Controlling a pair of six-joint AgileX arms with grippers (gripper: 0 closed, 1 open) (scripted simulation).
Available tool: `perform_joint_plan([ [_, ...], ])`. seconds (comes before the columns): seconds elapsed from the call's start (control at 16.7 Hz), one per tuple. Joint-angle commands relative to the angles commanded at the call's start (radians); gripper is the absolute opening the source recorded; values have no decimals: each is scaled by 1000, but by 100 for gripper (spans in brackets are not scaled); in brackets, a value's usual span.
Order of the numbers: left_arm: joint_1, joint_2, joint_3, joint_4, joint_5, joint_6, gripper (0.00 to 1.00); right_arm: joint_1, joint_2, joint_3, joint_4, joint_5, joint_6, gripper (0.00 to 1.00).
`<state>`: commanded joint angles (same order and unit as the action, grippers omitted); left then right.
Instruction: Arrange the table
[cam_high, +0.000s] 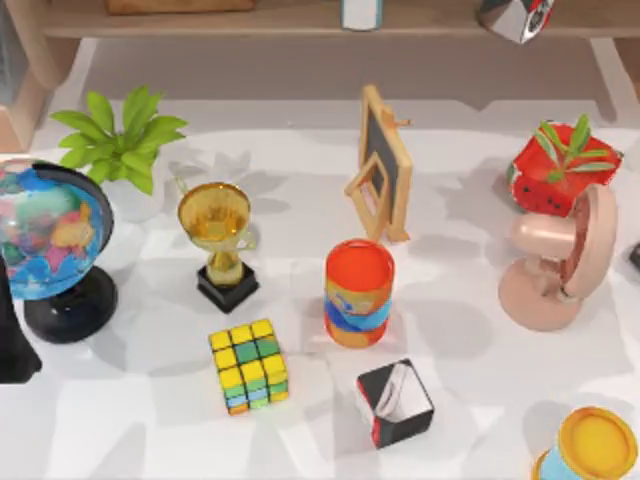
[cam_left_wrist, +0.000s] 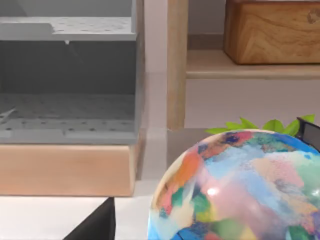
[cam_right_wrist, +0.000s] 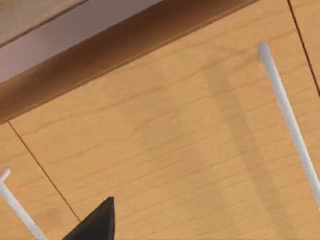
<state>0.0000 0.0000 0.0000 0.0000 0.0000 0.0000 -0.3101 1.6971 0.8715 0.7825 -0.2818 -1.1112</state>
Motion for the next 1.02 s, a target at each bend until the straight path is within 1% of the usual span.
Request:
perform_joint_plan([
  [0.42,0,0,0,0,0,0,100,147,-900,-407,-365,130,518,100],
  [0.6,0,0,0,0,0,0,100,209,-1235,-577,-517,183,735,100],
  [0.84,0,0,0,0,0,0,100,275,-1545,-763,-685,243,973,100],
  [1.02,0,0,0,0,0,0,100,303,-1668,-849,-763,274,1083,100],
])
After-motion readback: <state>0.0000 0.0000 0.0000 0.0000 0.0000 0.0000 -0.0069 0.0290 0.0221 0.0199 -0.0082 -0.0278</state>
